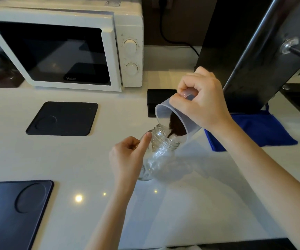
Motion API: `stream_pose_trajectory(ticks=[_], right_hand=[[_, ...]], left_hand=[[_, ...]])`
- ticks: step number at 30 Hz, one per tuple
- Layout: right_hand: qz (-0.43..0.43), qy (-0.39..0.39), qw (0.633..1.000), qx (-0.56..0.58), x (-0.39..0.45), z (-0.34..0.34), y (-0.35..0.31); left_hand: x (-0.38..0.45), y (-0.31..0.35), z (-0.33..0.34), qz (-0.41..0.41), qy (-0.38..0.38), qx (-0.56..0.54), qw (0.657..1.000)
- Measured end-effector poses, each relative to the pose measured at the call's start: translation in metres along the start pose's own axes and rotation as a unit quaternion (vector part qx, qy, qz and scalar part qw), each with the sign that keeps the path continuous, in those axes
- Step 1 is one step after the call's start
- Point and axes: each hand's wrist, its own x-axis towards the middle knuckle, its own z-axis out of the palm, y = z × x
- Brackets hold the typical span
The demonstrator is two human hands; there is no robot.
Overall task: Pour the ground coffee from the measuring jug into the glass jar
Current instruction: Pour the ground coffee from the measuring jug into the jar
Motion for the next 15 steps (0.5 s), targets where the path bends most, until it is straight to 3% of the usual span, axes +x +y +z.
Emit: stream_pose_trajectory(ticks=[15], right_hand=[[-0.042,0.008,0.999,-0.011,0.0026,-0.0006,-0.0084]], left_hand=[[-0.0017,-0.0003,0.0041,-0.042,-0.004,-0.044,0.998]])
